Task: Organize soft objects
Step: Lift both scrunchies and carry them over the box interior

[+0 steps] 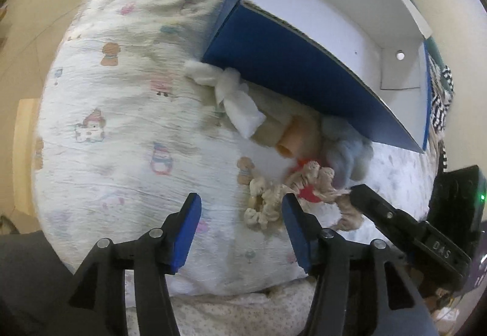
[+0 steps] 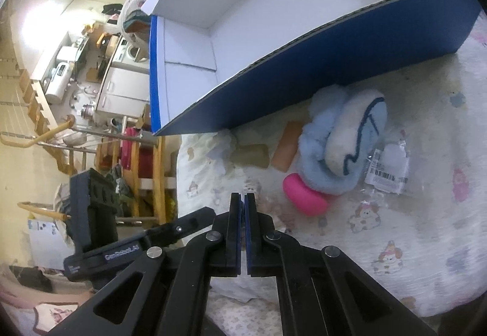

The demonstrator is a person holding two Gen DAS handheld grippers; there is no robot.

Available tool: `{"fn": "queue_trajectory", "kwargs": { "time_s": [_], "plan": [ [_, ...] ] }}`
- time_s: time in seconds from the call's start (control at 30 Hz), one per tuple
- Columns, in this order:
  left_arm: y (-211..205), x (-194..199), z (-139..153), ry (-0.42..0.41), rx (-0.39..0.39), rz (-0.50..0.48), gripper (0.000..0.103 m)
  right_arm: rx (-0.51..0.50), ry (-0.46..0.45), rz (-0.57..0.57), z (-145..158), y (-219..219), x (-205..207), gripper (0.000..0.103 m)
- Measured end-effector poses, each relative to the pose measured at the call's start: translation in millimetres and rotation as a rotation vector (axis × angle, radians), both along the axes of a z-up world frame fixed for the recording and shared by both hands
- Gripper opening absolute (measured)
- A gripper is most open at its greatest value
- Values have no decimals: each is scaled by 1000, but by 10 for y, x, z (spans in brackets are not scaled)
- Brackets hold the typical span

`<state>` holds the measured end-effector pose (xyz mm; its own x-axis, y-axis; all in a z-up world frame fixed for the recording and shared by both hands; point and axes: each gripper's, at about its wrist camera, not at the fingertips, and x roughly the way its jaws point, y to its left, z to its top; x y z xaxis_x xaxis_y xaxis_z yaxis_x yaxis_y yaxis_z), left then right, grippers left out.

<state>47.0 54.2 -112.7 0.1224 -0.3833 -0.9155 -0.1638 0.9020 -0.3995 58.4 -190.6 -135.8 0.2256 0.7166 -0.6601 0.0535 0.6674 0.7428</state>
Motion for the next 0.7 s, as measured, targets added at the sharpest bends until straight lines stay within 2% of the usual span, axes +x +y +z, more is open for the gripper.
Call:
{"fn": "queue_trajectory", "kwargs": {
  "time_s": [0.1,0.33,0.4,0.43,0.47,0.6,0.7],
  "plan": [
    [-29,11,-39,10,5,-9,51,7,-15,-16,40,-28,-15,4],
    [-502,23,-196,38,65,-169,51,55,-55,-93,179,-291,-55,4],
    [-611,42,-264,39,87,-199,42,59,-62,-106,208,-363,-68,4],
    [-654,58,-289,37,100,-213,24,62,-64,-109,214,-382,-72,4],
    [-705,68,-307,28,110,-227,14,63,-67,-112,226,-397,-80,4],
    [-859,69,-371,27,147,-297,9,60,-85,-110,292,-395,-119,4],
    [-888,14,-250,-20,170,-319,9,65,-91,-106,320,-417,-135,4]
  ]
}}
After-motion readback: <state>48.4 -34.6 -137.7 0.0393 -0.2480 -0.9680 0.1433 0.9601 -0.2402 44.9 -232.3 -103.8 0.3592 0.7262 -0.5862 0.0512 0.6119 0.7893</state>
